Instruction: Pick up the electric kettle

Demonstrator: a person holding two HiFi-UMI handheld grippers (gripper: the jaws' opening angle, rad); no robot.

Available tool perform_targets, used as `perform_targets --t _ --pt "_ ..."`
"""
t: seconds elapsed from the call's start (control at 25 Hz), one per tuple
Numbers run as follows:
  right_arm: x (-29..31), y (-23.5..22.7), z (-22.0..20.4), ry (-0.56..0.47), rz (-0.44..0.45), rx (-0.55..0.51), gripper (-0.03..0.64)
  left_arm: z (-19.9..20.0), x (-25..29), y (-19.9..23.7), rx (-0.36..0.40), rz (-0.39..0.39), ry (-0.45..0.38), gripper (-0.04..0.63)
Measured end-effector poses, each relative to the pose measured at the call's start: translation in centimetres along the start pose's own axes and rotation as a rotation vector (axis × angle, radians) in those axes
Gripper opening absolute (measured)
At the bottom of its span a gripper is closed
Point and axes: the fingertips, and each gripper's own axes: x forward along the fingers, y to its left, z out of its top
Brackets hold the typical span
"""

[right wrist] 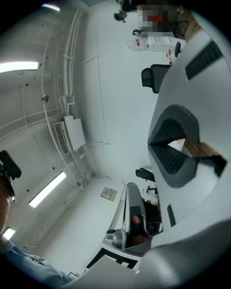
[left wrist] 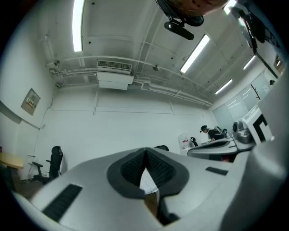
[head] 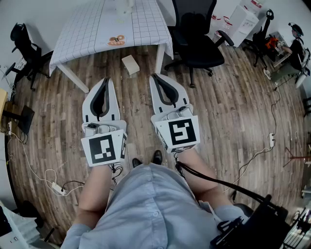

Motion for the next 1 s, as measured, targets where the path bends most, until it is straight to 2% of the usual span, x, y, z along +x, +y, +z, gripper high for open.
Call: perform_targets --t 0.36,0.52,0.76,1.0 --pt "0.1 -1.3 -0.7 0.005 0.012 0.001 0.0 -0.5 1.1 -1.2 -0.002 0.001 0.001 0.0" --pt "-0.1 -2.0 -0.6 -0.037 0.066 0.043 0.002 -0.6 1.5 -2.1 0.001 0.012 -0.007 0.0" --pt "0.9 -4.1 -0.9 -0.013 0.087 0.03 0.003 -0.9 2.8 -2.2 -0.004 0.061 0.007 0.0" --pt "3.1 -5.7 -3.2 0.031 0.086 0.063 0.003 -2.9 4.7 -2.2 -0.001 0.063 0.052 0.0"
